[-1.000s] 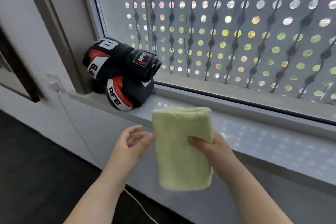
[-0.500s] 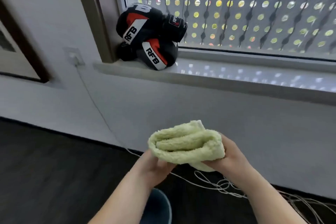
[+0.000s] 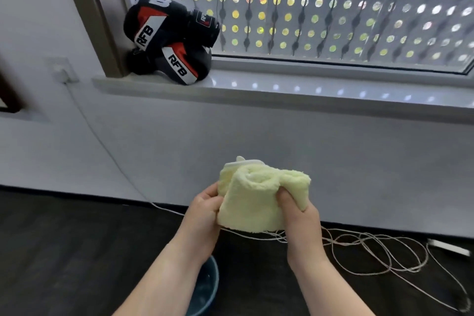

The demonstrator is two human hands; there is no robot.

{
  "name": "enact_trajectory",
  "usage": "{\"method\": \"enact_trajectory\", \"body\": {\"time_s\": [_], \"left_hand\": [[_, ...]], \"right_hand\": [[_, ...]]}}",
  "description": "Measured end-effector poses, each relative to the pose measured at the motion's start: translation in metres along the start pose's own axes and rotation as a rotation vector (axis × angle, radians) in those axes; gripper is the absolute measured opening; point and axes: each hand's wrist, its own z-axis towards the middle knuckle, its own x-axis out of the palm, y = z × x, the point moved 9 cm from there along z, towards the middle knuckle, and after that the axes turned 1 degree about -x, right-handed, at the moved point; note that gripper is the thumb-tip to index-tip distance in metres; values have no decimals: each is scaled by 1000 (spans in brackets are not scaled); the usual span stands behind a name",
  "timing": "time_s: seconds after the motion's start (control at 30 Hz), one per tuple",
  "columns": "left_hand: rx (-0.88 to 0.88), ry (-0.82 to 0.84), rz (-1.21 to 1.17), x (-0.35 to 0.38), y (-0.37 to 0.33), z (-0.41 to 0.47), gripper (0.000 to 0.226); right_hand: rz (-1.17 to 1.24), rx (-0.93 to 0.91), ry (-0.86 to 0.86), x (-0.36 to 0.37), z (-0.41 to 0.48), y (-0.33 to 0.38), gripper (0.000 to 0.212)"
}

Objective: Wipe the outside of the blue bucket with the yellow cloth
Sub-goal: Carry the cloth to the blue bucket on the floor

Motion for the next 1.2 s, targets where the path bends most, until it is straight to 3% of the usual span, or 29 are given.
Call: {"method": "enact_trajectory", "body": {"time_s": [0.1,0.2,0.27,0.37,0.5,0.53,0.6,0.63,0.7,0.8,0.87,0.93,1.07,1.2], "left_hand": [[-34,60,120,21,8,-19,37],[-170,43,143,39,31,-27,35],[-228,-33,172,44,47,-41,52],[-144,-210,438,40,50,-66,75],[-127,-502,336,10,64,-84,46],[-127,-551,302,3,66,-86,37],[-123,-625,241,-12,70,-91,23],[-128,-637,217,-18,71,-93,20],[-150,-618,200,-28,72,-92,18],[-205,-541,162,-38,80,-89,19],[-248,-470,127,-42,89,-87,20],[-271,-377,116,-47,101,-83,20],[-326,-208,142,-73,133,-73,21],[-367,-129,220,-116,193,-47,27]], "right_hand": [[-23,45,-77,-24,-13,-1,12],[-122,101,-149,-48,-20,-7,22],[-255,142,-138,-56,-26,-12,26],[-475,141,-42,-50,-37,-21,28],[-587,68,23,-44,-51,-29,24],[-647,-64,-9,-45,-56,-20,31],[-788,-546,-49,-35,-79,13,41],[-878,-754,15,-23,-94,19,39],[-1157,-936,226,4,-115,4,46],[-1548,-813,361,26,-115,-41,90],[-1577,-697,326,39,-107,-56,98],[-1465,-584,285,46,-94,-68,89],[-1155,-120,278,35,-68,-126,53],[-1009,-26,288,27,-51,-202,35]]}}
